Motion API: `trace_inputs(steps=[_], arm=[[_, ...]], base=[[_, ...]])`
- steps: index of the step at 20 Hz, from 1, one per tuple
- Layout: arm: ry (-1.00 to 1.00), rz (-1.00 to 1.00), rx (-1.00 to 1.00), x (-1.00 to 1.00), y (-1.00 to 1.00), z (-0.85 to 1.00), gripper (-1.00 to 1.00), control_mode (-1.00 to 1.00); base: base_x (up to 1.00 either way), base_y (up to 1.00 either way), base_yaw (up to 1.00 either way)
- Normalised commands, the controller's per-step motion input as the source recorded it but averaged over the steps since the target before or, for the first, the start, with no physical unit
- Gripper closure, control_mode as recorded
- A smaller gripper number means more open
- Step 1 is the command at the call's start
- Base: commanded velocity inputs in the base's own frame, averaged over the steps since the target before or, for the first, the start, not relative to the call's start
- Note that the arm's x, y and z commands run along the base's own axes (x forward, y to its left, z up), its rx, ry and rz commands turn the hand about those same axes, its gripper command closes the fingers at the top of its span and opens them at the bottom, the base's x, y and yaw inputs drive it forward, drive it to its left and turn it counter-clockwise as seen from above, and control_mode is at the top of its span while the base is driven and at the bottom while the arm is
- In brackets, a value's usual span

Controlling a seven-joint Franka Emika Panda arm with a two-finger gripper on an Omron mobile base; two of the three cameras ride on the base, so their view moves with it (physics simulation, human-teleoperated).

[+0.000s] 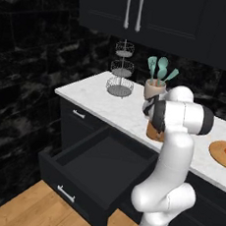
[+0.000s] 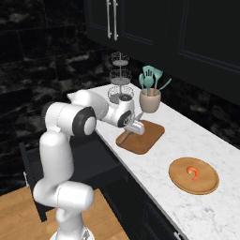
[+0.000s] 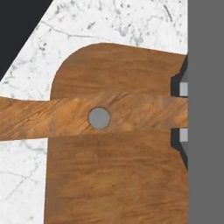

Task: Pick up the knife from the drawer and place it on the cutting board. Then place the meat from the plate to the cutting board.

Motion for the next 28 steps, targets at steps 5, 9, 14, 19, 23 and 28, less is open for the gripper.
trace_inputs(steps=[5,9,14,19,23,28], arm=[[0.00,0.00,0.00,0.15,-0.04,-0.15,-1.00,-1.00],[0.00,0.00,0.00,0.05,-0.01,-0.07,-1.00,-1.00],[-0.01,0.00,0.00,0.00,0.00,0.00,-1.00,-1.00],[-0.01,0.00,-0.01,-0.15,0.00,0.03,-1.00,-1.00],[-0.15,-0.03,-0.04,-0.87,0.00,0.57,-1.00,-1.00],[-0.12,-0.04,-0.02,-0.86,0.00,0.69,-1.00,-1.00]], base=[[0.00,0.00,0.00],[0.00,0.00,0.00],[0.00,0.00,0.00],[0.00,0.00,0.00],[0.00,0.00,0.00],[0.00,0.00,0.00]])
